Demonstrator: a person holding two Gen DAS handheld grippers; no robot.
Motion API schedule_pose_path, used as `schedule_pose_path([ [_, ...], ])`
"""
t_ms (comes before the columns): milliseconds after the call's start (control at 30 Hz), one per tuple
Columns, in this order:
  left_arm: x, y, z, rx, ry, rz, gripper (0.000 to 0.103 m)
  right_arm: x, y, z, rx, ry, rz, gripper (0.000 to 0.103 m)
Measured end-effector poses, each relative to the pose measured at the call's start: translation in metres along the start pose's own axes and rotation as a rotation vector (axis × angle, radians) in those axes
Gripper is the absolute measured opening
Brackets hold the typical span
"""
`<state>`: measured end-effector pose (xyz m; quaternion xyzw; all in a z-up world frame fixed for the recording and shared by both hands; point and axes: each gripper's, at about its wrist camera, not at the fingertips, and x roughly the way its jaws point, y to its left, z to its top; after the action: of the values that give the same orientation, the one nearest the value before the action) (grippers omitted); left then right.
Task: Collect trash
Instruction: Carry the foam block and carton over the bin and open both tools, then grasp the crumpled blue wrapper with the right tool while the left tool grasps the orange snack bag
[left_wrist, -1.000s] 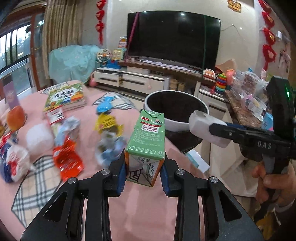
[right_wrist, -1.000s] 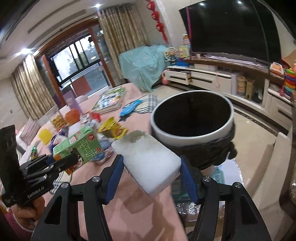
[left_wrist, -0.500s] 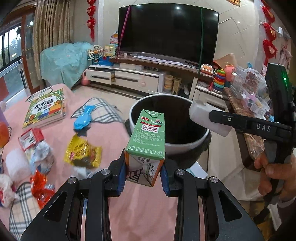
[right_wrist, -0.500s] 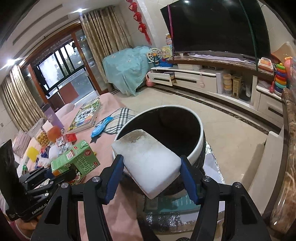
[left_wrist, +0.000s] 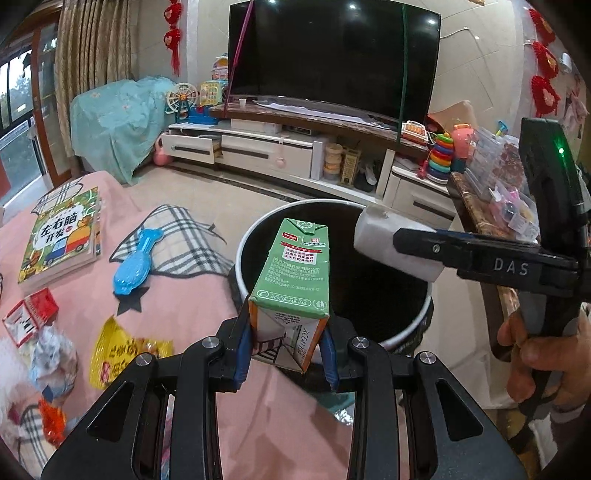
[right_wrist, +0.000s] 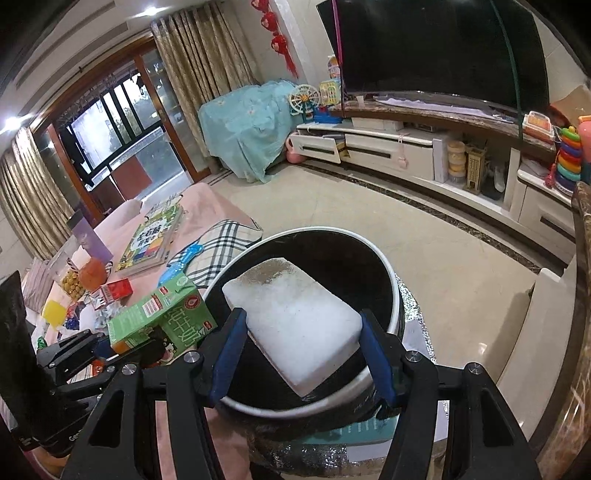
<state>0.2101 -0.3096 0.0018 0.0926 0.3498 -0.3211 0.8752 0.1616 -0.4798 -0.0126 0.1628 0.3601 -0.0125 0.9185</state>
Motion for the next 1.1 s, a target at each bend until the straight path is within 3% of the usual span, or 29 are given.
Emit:
schedule_pose_path([
  [500, 0.039, 0.002, 0.016, -0.019, 0.087, -0.034, 0.032, 0.025, -0.017, 0.015, 0.011, 0.062, 0.018, 0.066],
  [633, 0.035, 0.005, 0.015, -0.042, 0.075, -0.025, 0.061, 0.027, -0.022, 0.017, 0.037, 0.082, 0.028, 0.082],
  [833, 0.010, 0.016, 0.006, -0.071, 0.027, -0.009, 0.069, 0.012, -0.028, 0.013, 0.079, 0.049, 0.026, 0.083],
  [1100, -0.031, 0.033, -0.031, -0.129, -0.023, 0.021, 0.071, -0.011, -0.005, -0.010, 0.096, -0.001, 0.073, 0.089],
])
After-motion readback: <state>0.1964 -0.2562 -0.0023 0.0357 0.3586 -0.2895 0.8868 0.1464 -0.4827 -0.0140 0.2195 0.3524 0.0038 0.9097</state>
